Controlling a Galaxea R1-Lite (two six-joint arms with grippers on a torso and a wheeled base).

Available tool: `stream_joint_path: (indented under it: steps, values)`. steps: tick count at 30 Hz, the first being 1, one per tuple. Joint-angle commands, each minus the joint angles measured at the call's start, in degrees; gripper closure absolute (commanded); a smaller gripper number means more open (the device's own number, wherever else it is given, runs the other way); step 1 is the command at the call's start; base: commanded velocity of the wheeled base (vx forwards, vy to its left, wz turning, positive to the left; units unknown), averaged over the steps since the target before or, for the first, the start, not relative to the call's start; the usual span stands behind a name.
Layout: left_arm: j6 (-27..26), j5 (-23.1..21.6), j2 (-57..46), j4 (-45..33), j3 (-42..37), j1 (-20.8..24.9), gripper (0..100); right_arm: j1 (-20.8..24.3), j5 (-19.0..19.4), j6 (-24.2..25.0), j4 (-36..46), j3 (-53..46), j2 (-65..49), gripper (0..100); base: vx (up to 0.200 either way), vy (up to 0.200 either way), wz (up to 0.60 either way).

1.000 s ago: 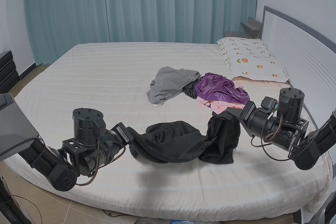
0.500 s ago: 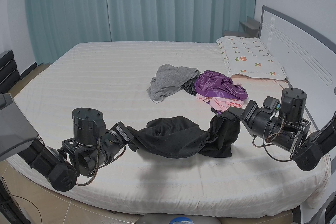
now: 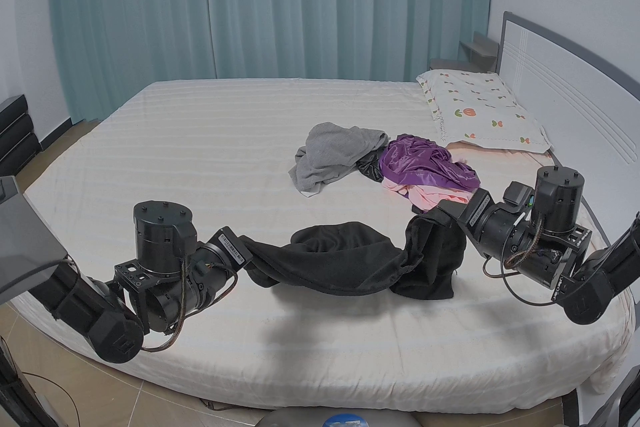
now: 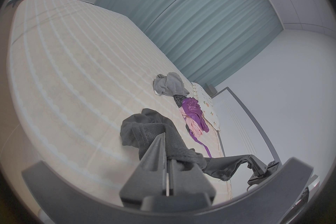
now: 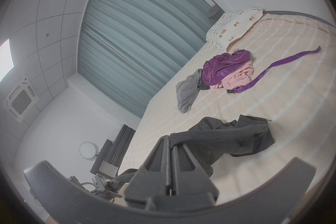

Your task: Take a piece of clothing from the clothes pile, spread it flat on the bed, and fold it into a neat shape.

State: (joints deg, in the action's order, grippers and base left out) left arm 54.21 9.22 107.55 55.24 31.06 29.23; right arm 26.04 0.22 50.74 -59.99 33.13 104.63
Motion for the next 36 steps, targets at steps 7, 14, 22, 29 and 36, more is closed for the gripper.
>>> stream_joint_path:
  steps: [7, 14, 22, 29, 36]
  values:
    - [-0.07, 0.01, -0.67, 0.14, -0.04, -0.05, 100, -0.20, -3.65, -4.07, -0.22, 0.26, 1.72, 100, 0.000, 0.200, 0.00]
    - [-0.07, 0.01, -1.37, 0.14, -0.12, -0.05, 100, -0.29, -4.53, -4.59, -0.57, 0.35, 1.45, 100, 0.000, 0.200, 0.00]
    - [-0.16, 0.01, -1.64, 0.14, -0.12, -0.05, 100, -0.64, -4.26, -4.68, -3.99, -0.09, 1.72, 100, 0.000, 0.200, 0.00]
    - [-0.16, -0.16, -2.08, 0.14, -0.04, -0.32, 100, -0.64, -3.82, -4.16, -4.26, -0.09, 1.54, 100, 0.000, 0.200, 0.00]
    - [-0.16, -0.16, -3.13, 0.14, -0.21, -0.40, 100, -0.64, -3.74, -3.89, -4.43, 0.00, 1.45, 100, 0.000, 0.200, 0.00]
